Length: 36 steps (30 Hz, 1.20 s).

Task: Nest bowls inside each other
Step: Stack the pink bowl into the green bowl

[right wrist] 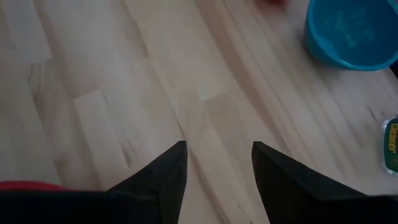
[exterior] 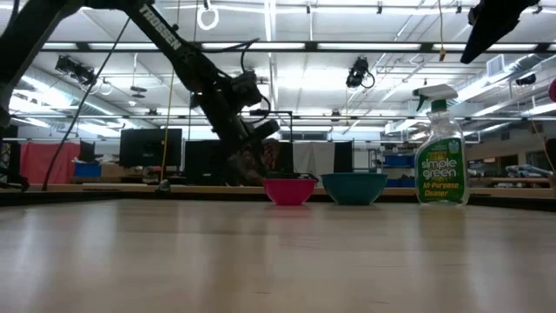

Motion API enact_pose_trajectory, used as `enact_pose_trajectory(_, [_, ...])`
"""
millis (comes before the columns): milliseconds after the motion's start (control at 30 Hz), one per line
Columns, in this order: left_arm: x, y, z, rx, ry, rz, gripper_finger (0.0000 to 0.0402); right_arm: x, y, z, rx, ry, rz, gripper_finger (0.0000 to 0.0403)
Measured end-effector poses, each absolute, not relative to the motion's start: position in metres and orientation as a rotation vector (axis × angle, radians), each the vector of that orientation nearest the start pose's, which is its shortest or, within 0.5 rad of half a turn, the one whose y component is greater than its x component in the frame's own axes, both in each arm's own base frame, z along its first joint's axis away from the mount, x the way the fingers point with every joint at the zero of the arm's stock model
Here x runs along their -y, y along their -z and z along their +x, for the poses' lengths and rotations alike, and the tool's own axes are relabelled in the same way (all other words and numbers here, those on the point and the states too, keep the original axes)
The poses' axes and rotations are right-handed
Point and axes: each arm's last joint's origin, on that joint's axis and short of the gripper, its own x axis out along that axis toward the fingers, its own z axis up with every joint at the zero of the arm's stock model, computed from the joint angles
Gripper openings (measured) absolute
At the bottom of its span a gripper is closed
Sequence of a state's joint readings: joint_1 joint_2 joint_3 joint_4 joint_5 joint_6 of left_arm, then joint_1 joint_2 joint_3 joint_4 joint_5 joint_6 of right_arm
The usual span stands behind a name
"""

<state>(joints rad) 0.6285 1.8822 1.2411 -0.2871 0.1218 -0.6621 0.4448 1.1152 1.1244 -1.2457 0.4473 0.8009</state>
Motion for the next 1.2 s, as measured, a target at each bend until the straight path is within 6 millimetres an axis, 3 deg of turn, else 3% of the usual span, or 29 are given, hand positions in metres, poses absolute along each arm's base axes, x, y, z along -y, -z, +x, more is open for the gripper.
enact_pose_trajectory(400, [-0.216, -0.151, 0.337, -0.740, -0.702, -0.971, 0.0206, -0.064, -0.315, 0.169, -1.001, 0.441, 0.204, 0.0187])
enact_pose_trajectory(533, [-0.213, -0.150, 0.340, -0.754, -0.686, -0.943, 0.0157, -0.065, -0.315, 0.169, -0.999, 0.440, 0.205, 0.0187])
enact_pose_trajectory(700, [-0.212, -0.149, 0.339, -0.774, -0.670, -0.924, 0.0044, -0.064, -0.315, 0.170, -0.998, 0.445, 0.210, 0.0187])
enact_pose_trajectory(767, [-0.211, -0.151, 0.339, -0.780, -0.649, -0.922, 0.0014, -0.063, -0.315, 0.170, -0.997, 0.449, 0.214, 0.0187])
enact_pose_trajectory(967, [-0.196, -0.171, 0.341, -0.788, -0.578, -0.858, 0.0012, -0.058, -0.316, 0.178, -0.950, 0.464, 0.272, 0.0187])
enact_pose_trajectory(1200, [-0.149, -0.202, 0.355, -0.766, -0.498, -0.757, 0.0008, -0.036, -0.299, 0.211, -0.872, 0.568, 0.316, 0.0187])
